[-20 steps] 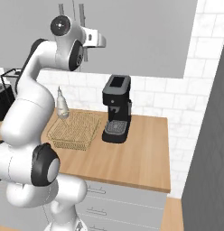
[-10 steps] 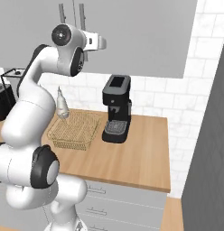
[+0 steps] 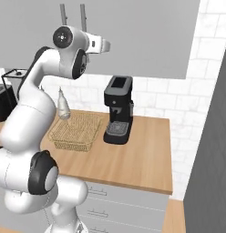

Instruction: Open the cabinet, pick up the bread from the cabinet and place it in the basket. Then move the basket to the dining counter.

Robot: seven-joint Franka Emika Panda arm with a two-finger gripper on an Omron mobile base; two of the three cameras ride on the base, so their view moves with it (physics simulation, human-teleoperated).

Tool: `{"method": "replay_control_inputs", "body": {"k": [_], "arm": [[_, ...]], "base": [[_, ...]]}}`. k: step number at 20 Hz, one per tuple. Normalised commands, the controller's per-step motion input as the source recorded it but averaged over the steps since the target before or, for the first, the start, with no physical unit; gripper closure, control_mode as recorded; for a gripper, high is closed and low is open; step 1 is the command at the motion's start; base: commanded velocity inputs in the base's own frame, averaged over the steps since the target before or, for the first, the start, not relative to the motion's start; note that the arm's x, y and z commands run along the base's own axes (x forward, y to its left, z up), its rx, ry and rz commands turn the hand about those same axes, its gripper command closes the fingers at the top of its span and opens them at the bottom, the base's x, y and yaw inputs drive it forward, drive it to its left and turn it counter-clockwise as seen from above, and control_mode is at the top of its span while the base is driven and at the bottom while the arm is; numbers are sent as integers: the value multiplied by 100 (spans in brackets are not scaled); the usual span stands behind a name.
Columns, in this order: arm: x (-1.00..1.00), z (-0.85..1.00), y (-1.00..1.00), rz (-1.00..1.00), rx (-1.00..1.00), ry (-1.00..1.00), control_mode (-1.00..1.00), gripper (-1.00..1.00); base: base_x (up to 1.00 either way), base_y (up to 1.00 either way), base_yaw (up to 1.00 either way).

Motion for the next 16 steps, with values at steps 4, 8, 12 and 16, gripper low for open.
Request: {"method": "replay_control_inputs", "body": {"k": [4, 8, 12, 16], "arm": [[-50, -18, -100, -3, 14, -14, -100, 100], [-81, -1, -100, 0, 20, -14, -100, 100], [-85, -10, -100, 0, 17, -6, -100, 100], [-83, -10, -100, 0, 14, -3, -100, 100]], "base": [[0, 0, 0], [0, 0, 0], [0, 0, 0], [0, 0, 0]]}}
